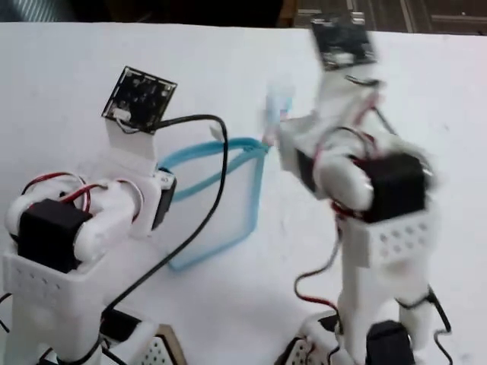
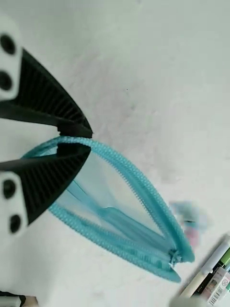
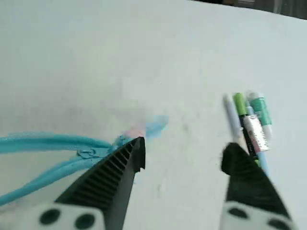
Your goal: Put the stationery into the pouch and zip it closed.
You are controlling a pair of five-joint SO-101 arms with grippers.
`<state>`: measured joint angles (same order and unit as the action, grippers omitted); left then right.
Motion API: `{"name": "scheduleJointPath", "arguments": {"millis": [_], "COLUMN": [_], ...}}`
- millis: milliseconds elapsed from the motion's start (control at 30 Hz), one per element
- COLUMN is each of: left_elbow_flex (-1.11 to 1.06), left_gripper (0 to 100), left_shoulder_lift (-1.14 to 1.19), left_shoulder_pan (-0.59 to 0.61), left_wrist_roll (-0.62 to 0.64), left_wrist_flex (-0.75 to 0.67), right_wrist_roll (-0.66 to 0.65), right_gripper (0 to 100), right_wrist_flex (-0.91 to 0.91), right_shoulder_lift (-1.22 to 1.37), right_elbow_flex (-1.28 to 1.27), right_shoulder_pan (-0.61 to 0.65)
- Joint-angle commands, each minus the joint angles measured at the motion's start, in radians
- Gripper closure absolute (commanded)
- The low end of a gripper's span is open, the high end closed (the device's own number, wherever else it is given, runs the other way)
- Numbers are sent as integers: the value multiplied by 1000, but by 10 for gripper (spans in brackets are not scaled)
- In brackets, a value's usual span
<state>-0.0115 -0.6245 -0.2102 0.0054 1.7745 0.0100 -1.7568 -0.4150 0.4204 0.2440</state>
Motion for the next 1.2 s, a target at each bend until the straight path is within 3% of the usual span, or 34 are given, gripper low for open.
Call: {"name": "scheduleJointPath", "arguments": {"millis": [0,100,233,367,567,733,1167], "left_elbow_flex": [-38,-38,-38,-38,-44,-45,-45], "left_gripper": [977,977,977,977,977,977,977], "left_shoulder_lift": [0,0,0,0,-26,-57,-58], "left_shoulder_pan": [-23,-23,-23,-23,-23,-21,-21], "left_wrist_roll": [-6,-6,-6,-8,-8,-8,-8], "left_wrist_flex": [3,3,3,-3,-5,-5,-3], "right_wrist_roll": [-9,-180,-448,-617,-835,-856,-813], "right_gripper": [574,606,700,785,858,857,812], "right_wrist_flex": [-12,-12,10,147,286,283,73], "right_shoulder_lift": [-67,-70,-7,160,458,766,1600], "right_elbow_flex": [3,-71,-290,-413,-305,-29,1054], "right_shoulder_pan": [-208,-383,-467,-460,-358,-302,-251]}}
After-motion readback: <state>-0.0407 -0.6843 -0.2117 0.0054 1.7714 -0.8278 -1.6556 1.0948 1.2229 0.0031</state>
